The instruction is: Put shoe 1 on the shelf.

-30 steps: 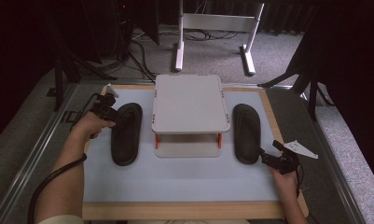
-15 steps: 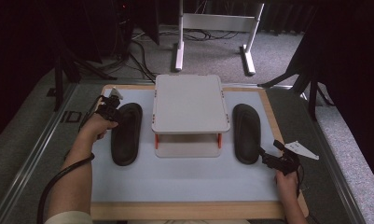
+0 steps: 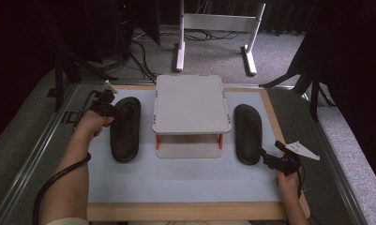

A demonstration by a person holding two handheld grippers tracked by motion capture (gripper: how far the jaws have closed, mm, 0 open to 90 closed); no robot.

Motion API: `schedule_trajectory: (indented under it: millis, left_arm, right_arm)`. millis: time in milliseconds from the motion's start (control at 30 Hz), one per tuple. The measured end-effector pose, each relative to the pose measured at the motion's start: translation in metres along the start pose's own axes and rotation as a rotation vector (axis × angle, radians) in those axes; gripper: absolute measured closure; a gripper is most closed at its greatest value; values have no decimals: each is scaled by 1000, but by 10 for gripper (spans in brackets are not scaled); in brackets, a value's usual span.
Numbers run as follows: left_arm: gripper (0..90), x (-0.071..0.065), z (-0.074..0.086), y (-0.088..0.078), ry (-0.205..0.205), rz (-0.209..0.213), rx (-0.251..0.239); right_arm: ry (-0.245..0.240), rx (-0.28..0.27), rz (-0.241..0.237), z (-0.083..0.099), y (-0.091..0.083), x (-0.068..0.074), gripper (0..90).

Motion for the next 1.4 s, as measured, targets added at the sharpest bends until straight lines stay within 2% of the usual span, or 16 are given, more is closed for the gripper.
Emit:
schedule_trajectory:
  millis: [233, 300, 333, 400, 467, 500, 767, 833, 967, 1067, 1400]
  left_arm:
    - [725, -17, -8, -37, 2, -4, -49]
    - [725, -22, -11, -48, -1, -4, -66]
    - [725, -22, -11, -48, -1, -4, -66]
    - [725, -31, -16, -64, -2, 2, -91]
    - [725, -31, -16, -64, -2, 2, -91]
    - [725, -40, -21, -75, 8, -1, -103]
    - [726, -68, -34, -101, 48, 1, -139]
    - [725, -77, -38, -106, 59, -4, -150]
    - [725, -92, -46, -110, 68, 18, -172]
    - [725, -105, -52, -111, 86, 22, -171]
    - [725, -151, -74, -99, 138, 69, -178]
  right_arm:
    - [-10, 3, 6, 0, 2, 0, 120]
    - [-4, -1, 12, 0, 2, 0, 120]
    - [-1, -4, 18, 0, 2, 0, 120]
    - [12, -5, 13, 0, 2, -2, 120]
    - [17, -4, 11, 0, 2, -2, 120]
    - [17, -4, 11, 0, 2, -2, 120]
    - [3, 6, 10, 0, 3, -1, 120]
    - [2, 7, 10, 0, 3, -1, 120]
    - [5, 7, 11, 0, 3, -2, 120]
    - [5, 9, 11, 0, 3, -2, 121]
    - [7, 14, 6, 0, 4, -2, 122]
Point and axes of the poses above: each handheld gripper's, and its own axes: y roughly forward along the jaws, z roughly out of its underside, x roughly to its left, the point moved 1 cm from there along y, roughly forward along the jaws, and after that the axes turned 13 degrees about z, right-handed, at the moved point
